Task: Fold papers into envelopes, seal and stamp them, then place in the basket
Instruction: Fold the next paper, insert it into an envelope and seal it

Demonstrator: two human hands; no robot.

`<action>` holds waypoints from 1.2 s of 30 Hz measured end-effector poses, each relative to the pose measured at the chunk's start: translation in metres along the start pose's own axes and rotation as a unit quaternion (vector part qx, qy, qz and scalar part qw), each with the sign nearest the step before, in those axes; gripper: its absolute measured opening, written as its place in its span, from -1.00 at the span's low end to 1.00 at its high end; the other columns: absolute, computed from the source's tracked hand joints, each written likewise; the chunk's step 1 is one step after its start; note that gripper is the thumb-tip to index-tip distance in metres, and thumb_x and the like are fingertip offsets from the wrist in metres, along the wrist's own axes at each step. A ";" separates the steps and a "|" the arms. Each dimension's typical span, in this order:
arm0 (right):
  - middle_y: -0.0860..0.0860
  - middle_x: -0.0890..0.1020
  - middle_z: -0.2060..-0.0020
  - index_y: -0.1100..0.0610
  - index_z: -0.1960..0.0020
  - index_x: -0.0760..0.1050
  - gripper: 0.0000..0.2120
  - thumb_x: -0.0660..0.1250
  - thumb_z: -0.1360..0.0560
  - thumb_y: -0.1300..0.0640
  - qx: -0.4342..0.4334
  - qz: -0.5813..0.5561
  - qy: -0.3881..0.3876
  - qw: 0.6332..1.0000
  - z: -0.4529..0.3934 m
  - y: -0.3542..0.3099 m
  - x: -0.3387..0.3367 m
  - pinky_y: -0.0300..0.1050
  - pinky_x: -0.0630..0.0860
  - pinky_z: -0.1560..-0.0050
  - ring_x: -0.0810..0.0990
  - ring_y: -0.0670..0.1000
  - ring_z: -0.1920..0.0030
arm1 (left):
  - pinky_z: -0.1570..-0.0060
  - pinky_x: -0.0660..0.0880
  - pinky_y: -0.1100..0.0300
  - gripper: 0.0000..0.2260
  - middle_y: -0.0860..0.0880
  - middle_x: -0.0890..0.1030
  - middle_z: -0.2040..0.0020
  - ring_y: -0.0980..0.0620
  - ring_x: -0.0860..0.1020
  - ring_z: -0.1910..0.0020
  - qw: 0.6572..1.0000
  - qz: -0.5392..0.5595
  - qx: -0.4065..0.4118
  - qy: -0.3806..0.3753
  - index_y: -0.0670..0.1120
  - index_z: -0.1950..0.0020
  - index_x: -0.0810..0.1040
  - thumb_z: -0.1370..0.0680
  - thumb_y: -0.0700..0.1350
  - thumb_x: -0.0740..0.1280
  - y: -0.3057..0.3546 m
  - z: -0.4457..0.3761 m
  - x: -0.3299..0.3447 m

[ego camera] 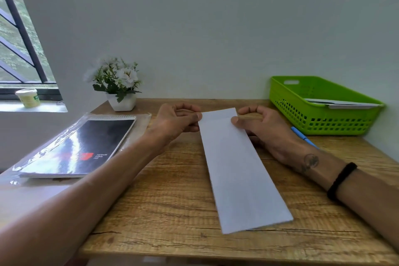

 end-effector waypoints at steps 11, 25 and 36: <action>0.13 0.78 0.06 0.17 -0.02 0.68 -0.82 0.58 -0.45 0.18 -0.019 -0.008 -0.002 1.000 0.001 -0.005 -0.002 0.13 0.66 -0.08 0.75 0.14 0.08 | -0.11 0.45 0.21 -0.73 0.10 0.67 -0.16 0.15 0.55 -0.12 0.887 -0.400 0.230 0.005 0.01 -0.23 0.70 -0.70 0.08 0.26 0.014 0.019 0.026; -0.03 0.78 -0.01 0.08 -0.13 0.73 -0.80 0.42 -0.59 0.02 -0.175 0.089 -0.059 0.979 0.020 -0.026 0.010 -0.10 0.65 -0.04 0.75 -0.03 -0.07 | -0.06 0.70 0.04 -0.48 -0.05 0.69 -0.16 0.01 0.71 -0.07 0.999 -0.036 0.003 -0.037 -0.03 -0.37 0.61 -0.62 0.32 0.27 0.019 0.025 0.037; -0.23 0.74 -0.07 -0.07 -0.15 0.71 -0.73 0.53 -0.47 -0.10 -0.189 0.210 -0.042 0.958 0.024 -0.017 0.023 -0.18 0.62 -0.19 0.66 -0.29 -0.13 | 0.09 0.71 -0.01 -0.82 -0.17 0.74 0.00 -0.10 0.74 0.10 0.995 0.002 -0.094 0.017 -0.16 -0.20 0.65 -0.64 -0.21 0.33 0.022 0.020 0.021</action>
Point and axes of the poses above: each hand's wrist, its own z-axis away from the middle knuckle, its own x-axis out of the palm, y = z × x, the point moved 2 cm from there along -z, towards the middle knuckle
